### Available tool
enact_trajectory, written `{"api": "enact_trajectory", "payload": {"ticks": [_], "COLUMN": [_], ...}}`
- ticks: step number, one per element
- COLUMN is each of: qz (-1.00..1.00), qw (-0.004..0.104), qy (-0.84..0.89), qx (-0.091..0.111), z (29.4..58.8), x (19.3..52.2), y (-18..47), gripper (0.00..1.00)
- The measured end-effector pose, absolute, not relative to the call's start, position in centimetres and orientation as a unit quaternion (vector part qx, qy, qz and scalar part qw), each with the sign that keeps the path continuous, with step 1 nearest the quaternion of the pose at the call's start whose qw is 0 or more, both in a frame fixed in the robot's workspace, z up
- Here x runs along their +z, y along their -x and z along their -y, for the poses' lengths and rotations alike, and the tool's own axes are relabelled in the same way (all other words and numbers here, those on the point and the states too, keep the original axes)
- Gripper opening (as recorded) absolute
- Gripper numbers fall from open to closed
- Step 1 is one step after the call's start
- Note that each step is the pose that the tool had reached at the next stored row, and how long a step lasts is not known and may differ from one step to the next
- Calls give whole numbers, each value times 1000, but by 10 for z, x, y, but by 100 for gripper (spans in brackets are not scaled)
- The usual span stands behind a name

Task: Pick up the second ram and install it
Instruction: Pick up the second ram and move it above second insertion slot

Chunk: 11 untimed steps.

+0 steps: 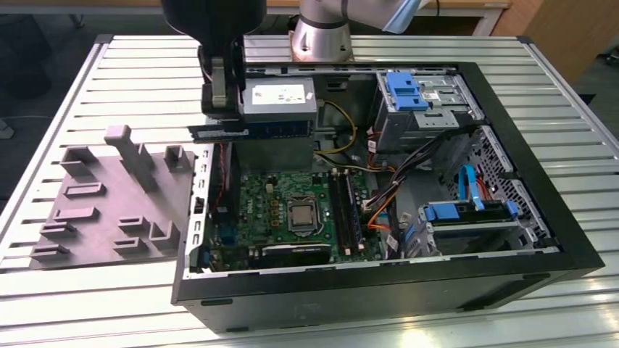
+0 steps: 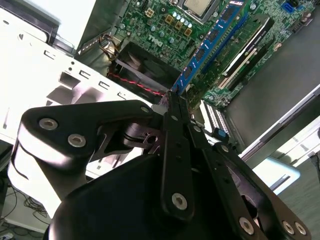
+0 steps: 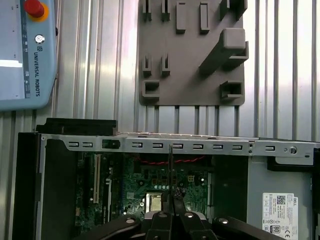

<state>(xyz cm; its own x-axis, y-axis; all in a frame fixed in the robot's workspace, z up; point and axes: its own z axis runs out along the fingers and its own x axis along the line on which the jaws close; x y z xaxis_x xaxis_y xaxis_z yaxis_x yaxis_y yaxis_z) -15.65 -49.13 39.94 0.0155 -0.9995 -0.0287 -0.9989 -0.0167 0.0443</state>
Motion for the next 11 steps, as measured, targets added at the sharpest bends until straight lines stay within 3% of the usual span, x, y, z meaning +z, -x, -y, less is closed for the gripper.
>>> {"api": "enact_trajectory", "payload": {"ticks": [11], "qz": [701], "qw": [6], "qy": [-713], "qx": [-26], "z": [491], "x": [399], "y": [147], "gripper": [12]}}
